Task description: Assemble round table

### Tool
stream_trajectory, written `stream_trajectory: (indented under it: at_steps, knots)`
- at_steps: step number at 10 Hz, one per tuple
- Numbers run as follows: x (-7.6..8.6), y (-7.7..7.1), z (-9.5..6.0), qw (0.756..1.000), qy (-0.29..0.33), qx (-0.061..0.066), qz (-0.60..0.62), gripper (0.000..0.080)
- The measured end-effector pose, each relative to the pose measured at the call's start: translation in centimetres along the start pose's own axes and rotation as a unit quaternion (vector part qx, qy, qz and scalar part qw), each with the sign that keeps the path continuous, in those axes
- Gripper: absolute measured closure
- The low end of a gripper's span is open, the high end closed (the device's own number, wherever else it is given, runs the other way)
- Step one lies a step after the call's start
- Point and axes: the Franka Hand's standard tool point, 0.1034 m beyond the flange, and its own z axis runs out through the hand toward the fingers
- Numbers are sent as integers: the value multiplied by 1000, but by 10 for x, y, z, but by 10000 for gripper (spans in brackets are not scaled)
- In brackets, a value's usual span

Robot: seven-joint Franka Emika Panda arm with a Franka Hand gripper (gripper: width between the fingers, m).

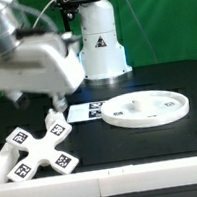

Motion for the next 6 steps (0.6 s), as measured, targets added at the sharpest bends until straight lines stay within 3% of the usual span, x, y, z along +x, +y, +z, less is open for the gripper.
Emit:
stream_trajectory:
  at_steps: [1, 4, 5, 6]
  knots:
    - [-18, -14, 1, 1000, 4, -4, -20, 150]
    - [-15, -10, 5, 1000, 3, -7, -16, 150]
    - [-16, -14, 6, 1000, 11, -10, -22, 150]
    - [-29, -27, 12, 999, 28, -16, -43, 150]
